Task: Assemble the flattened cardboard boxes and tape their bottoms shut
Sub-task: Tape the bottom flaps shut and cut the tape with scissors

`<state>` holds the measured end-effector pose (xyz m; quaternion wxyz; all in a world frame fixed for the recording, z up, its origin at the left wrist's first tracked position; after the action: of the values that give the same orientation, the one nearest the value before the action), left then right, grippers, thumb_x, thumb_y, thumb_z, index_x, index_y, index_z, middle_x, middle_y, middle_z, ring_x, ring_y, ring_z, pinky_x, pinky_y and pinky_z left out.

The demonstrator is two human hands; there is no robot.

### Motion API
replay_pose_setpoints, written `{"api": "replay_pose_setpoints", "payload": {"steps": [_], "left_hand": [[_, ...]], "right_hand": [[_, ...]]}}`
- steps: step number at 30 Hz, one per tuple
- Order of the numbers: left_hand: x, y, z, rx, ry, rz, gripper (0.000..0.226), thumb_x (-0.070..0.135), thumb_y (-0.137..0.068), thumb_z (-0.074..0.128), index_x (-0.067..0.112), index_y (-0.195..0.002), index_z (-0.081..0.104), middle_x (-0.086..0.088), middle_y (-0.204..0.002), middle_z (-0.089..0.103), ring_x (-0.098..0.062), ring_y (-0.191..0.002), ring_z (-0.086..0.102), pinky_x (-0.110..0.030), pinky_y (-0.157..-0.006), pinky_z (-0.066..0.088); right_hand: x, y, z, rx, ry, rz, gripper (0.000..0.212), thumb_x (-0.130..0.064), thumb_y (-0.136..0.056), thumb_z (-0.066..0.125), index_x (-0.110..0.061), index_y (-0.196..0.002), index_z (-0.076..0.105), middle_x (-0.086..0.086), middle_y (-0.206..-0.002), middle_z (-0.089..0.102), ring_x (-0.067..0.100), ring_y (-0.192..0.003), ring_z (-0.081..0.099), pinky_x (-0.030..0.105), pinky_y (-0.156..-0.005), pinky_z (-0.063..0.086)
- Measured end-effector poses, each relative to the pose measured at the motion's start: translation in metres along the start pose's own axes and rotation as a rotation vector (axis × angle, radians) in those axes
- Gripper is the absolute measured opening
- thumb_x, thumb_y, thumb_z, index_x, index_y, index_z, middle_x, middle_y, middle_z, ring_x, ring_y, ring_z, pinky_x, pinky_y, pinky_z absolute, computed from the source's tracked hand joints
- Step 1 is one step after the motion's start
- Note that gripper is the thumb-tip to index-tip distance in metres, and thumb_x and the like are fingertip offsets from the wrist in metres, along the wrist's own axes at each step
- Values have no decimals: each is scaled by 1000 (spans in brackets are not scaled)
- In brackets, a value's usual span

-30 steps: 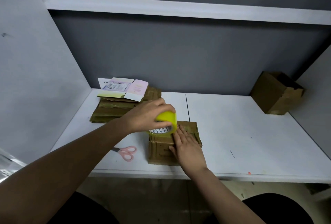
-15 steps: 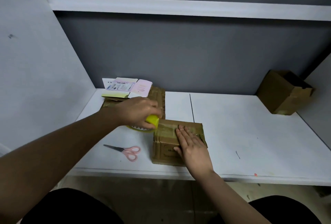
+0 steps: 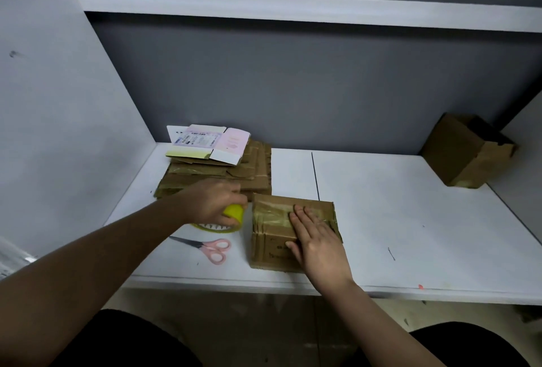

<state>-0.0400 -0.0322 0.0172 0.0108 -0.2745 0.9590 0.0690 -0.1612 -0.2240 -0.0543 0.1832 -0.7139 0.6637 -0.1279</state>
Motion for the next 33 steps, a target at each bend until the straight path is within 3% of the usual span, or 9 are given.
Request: {"api": "replay_pose_setpoints", "payload": {"steps": [3,6,10,13,19,22,27,30,33], "left_hand": [[-2,2,9,68,30,-4,40,44,-77,70,21,-111,66,-5,-102,62,-22,-90,60,-26,-67,43],[1,2,15,97,57,-17,41,44,-78,70,23,-112,65,-4,-103,61,-22,-90,60,-27,-68,42],[7,-1,24,132,91,-66,44,46,-83,65,25,-121,60,-2,-110,57,-20,-96,57,-25,-70,39],[10,0,29,159,142,-124,46,47,-84,64,26,-124,57,0,-113,55,-17,-99,55,-22,-72,37],[22,9,40,262,329,-232,47,45,-80,69,29,-121,56,2,-113,55,-17,-100,54,-26,-77,45],[36,12,43,261,463,-316,48,45,-81,68,29,-124,53,6,-122,52,-14,-103,53,-23,-80,43],[66,12,55,315,801,-499,52,42,-85,64,35,-133,45,7,-122,47,-13,-108,53,-30,-89,48],[79,10,64,396,1189,-555,46,30,-89,64,37,-130,44,5,-124,53,-11,-107,56,-33,-91,51],[83,11,67,425,1473,-605,39,20,-91,62,34,-124,46,0,-116,58,-10,-99,60,-23,-77,54]], "right_hand": [[-2,-1,-3,-49,33,33,52,-44,-88,54,-14,-130,58,4,-135,57,22,-123,57,38,-98,47],[-7,-5,-7,-148,43,96,65,-58,-83,37,-19,-133,55,6,-130,60,26,-115,60,41,-92,51],[-23,-12,-7,-244,114,128,70,-66,-77,33,-30,-134,54,13,-118,62,33,-99,61,45,-84,52],[-25,-16,-8,-248,105,164,67,-65,-80,29,-29,-126,62,13,-123,62,33,-109,61,49,-89,50],[-51,-14,-9,-264,5,191,70,-56,-83,34,-10,-130,59,10,-129,61,28,-117,59,45,-98,45],[-50,-14,-4,-249,-35,159,67,-53,-87,32,-11,-134,55,13,-138,53,28,-129,51,47,-105,36],[-10,-31,-3,-277,-150,66,79,-60,-82,-2,-31,-148,30,-8,-159,20,16,-148,9,35,-119,-1],[5,-38,-2,-264,-218,123,81,-67,-80,2,-34,-146,35,-13,-157,24,12,-148,9,32,-117,-4],[6,-38,0,-247,-211,124,82,-71,-79,9,-32,-145,38,-12,-155,29,14,-147,14,29,-116,-4]]}}
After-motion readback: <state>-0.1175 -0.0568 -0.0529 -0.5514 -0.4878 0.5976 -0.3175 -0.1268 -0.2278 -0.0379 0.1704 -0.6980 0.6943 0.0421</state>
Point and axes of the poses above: each hand's wrist, its own y-axis away from the middle knuckle, its own z-axis out of the palm, x = y × z, the point moved 4 cm from there along -y, towards the middle knuckle
